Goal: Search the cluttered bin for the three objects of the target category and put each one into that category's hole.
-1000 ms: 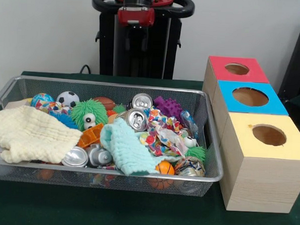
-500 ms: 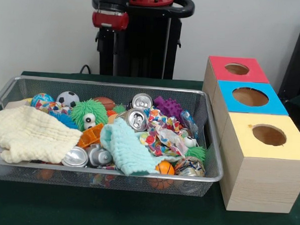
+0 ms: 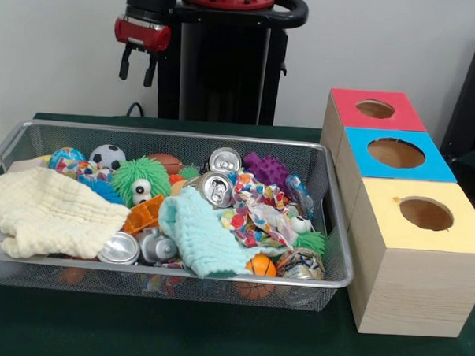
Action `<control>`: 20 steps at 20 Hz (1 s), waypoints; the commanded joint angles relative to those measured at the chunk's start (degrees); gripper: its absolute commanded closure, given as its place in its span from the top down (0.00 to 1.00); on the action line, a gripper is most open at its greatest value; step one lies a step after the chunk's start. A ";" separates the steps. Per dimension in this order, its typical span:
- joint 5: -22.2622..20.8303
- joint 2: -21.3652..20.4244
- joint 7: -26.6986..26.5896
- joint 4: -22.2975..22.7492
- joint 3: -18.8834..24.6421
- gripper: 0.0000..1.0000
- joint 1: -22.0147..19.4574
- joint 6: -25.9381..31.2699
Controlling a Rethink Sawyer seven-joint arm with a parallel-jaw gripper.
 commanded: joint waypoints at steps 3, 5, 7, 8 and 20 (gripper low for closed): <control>-4.87 10.91 2.66 -0.84 1.51 1.00 1.14 14.39; -4.54 11.38 3.04 -0.63 1.25 1.00 1.27 13.92; -4.22 11.99 3.34 -0.40 0.90 1.00 1.50 13.28; -4.11 12.28 3.46 -0.38 0.79 1.00 1.56 12.94; -4.69 13.46 4.97 -1.24 0.25 1.00 1.90 12.29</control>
